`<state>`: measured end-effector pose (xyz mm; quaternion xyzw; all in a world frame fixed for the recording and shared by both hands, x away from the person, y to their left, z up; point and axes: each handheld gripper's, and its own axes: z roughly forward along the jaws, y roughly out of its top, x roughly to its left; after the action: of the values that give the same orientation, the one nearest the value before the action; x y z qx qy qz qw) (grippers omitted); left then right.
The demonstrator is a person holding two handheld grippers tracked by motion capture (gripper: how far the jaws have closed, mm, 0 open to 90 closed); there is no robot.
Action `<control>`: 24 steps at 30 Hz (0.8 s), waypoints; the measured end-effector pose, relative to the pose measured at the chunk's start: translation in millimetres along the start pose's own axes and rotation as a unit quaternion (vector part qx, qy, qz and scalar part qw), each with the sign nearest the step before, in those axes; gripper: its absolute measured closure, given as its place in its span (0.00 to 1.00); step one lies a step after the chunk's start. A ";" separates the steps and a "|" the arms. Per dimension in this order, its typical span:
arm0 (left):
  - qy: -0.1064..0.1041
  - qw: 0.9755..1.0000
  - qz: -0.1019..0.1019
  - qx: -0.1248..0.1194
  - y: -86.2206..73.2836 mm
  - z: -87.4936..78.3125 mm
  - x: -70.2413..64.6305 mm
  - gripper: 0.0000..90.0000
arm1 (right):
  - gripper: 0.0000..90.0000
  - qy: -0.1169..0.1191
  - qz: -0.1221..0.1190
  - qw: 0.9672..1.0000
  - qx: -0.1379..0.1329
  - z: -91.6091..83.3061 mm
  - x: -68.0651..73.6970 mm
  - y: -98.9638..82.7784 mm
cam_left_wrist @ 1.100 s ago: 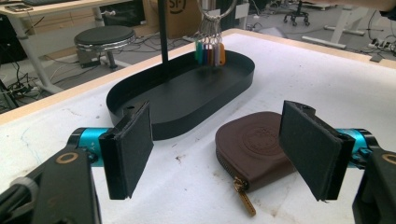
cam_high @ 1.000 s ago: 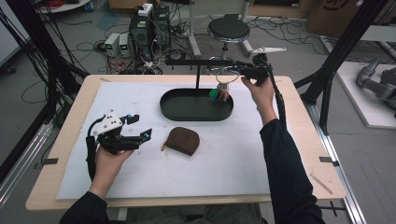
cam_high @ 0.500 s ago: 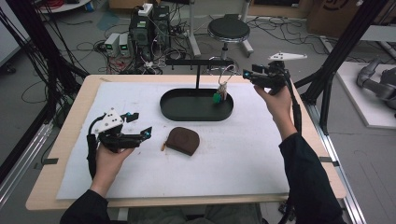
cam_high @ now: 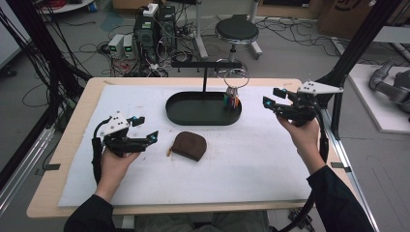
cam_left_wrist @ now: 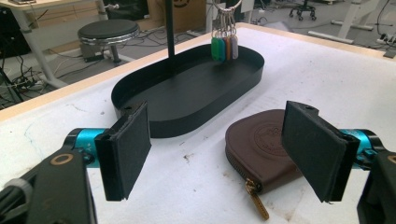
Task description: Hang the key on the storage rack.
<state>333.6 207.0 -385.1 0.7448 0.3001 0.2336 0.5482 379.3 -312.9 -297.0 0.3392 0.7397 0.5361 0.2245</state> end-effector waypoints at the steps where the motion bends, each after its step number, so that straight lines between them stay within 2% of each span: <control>1: 0.002 1.000 0.000 -0.001 -0.1 -0.7 -0.1 0.27 | 0.43 0.001 -0.001 1.000 -0.002 -3.3 2.2 -3.9; 4: 0.003 1.000 -0.002 -0.004 0.1 -3.0 0.3 0.27 | 0.42 0.005 -0.001 1.000 -0.008 -10.2 9.2 -17.6; 9: 0.007 1.000 -0.001 -0.005 0.9 -4.7 1.5 0.27 | 0.38 0.004 0.003 1.000 -0.002 -16.7 17.4 -44.2; 12: 0.007 1.000 -0.002 -0.005 0.5 -5.3 2.0 0.27 | 0.36 -0.001 0.016 1.000 -0.005 -19.6 18.0 -62.3; 15: 0.008 1.000 -0.003 -0.006 0.3 -5.3 0.7 0.27 | 0.36 -0.016 0.031 0.999 -0.016 -22.8 15.8 -85.5; 20: 0.005 1.000 0.002 -0.007 1.6 -3.2 -1.6 0.27 | 0.36 -0.033 0.038 0.999 -0.013 -25.1 11.7 -97.3; 24: 0.002 1.000 0.004 -0.008 3.3 0.0 -2.0 0.27 | 0.36 -0.040 0.034 0.999 -0.011 -28.2 11.2 -100.6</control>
<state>332.8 204.8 -382.0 0.7414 0.2964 0.2392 0.5526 325.9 -342.3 -382.6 0.3827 0.7123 0.5375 0.2393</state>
